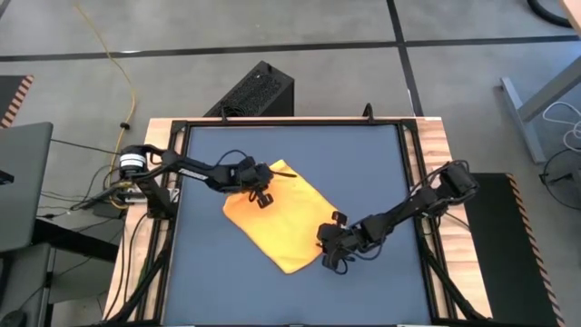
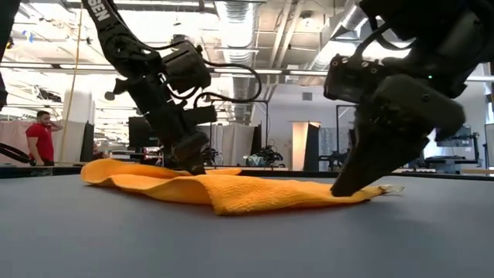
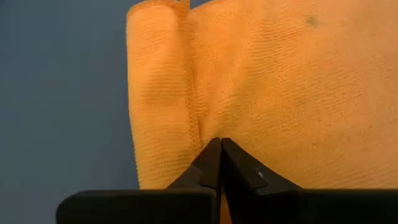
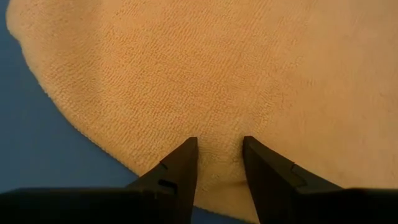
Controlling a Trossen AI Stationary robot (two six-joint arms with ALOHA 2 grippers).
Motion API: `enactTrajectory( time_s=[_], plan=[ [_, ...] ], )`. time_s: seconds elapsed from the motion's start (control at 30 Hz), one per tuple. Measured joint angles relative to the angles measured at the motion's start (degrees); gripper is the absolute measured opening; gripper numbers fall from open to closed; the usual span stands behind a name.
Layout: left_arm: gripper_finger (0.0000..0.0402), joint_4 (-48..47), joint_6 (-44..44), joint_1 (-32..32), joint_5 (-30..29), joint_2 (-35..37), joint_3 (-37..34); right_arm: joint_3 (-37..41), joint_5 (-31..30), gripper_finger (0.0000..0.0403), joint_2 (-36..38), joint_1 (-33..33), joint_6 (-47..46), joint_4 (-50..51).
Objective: Roll towel
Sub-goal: Fold the orange microfiber towel
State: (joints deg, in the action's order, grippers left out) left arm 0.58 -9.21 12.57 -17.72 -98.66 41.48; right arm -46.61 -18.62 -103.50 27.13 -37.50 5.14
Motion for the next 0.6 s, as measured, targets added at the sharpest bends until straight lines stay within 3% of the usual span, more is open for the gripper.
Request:
enactTrajectory(
  time_s=[0.27,0.37,0.6],
  plan=[
    [0.0,-3.0,1.3,0.4,-2.3,5.0,-0.9,0.3,5.6,0.0155,4.6,1.5,-3.0,9.5],
    [0.0,-6.1,1.5,0.4,-6.0,8.9,-1.0,0.3,7.7,0.0155,6.3,2.5,-4.4,13.0],
    [0.0,-12.3,-0.3,0.8,-8.7,16.8,-2.1,0.5,8.6,0.0155,11.3,4.2,-4.1,16.3]
  ],
)
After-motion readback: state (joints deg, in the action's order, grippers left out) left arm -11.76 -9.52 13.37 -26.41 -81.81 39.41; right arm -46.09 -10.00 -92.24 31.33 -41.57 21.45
